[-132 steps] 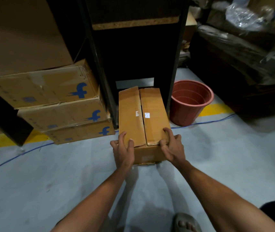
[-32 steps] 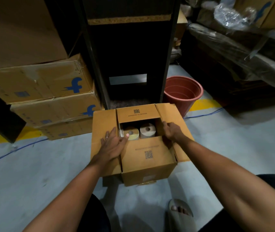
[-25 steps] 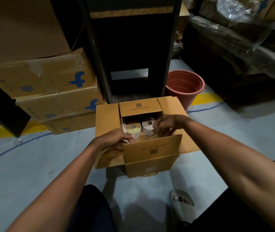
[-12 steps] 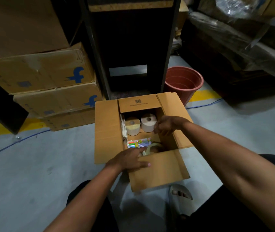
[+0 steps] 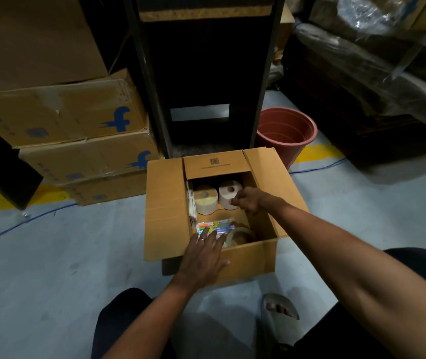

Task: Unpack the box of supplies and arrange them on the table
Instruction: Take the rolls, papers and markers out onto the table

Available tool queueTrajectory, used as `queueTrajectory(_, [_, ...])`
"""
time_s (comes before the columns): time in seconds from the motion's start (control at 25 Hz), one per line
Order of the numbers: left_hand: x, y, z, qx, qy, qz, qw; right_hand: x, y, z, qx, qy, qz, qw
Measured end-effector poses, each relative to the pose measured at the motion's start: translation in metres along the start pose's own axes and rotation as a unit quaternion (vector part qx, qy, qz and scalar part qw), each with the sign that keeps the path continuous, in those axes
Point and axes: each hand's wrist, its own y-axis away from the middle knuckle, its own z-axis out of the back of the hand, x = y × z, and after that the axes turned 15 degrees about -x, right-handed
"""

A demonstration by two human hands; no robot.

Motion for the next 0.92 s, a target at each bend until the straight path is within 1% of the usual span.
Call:
queueTrajectory(0.12, [0.01,-0.001,0.011,-0.043,0.054,-0.024,0.997,-0.003,-0.006,-0.012,-0.051,0.052,0.04,0.997])
queueTrajectory(0.2, [0.016,-0.006,0.024,-0.083,0.1,-0.029,0.991,-0.004,-0.008,-0.017,-0.072,0.075,0.084,0.991])
queueTrajectory(0.28, [0.023,-0.02,0.034,-0.126,0.142,0.012,0.982,-0.002,-0.006,-0.022,-0.087,0.112,0.132,0.981])
queueTrajectory(0.36, [0.035,-0.04,0.038,-0.157,0.124,0.089,0.976,-0.002,-0.01,-0.029,-0.093,0.164,0.17,0.967])
queueTrajectory(0.4, [0.042,-0.051,0.037,-0.161,0.103,0.134,0.972,-0.003,-0.015,-0.034,-0.098,0.179,0.177,0.963])
queueTrajectory(0.52, [0.062,-0.07,0.025,-0.101,0.051,0.245,0.963,-0.006,-0.033,-0.045,-0.109,0.191,0.162,0.962])
queueTrajectory(0.6, [0.066,-0.072,0.013,-0.058,0.051,0.275,0.958,-0.009,-0.037,-0.048,-0.112,0.203,0.163,0.959])
queueTrajectory(0.64, [0.064,-0.071,0.007,-0.049,0.052,0.278,0.958,-0.012,-0.036,-0.05,-0.122,0.215,0.169,0.954])
queueTrajectory(0.8, [0.059,-0.07,-0.007,-0.061,0.05,0.295,0.952,-0.012,-0.04,-0.05,-0.196,0.221,0.204,0.934])
queueTrajectory(0.92, [0.058,-0.082,-0.004,-0.075,0.048,0.326,0.941,-0.001,-0.054,-0.036,-0.234,0.214,0.225,0.921])
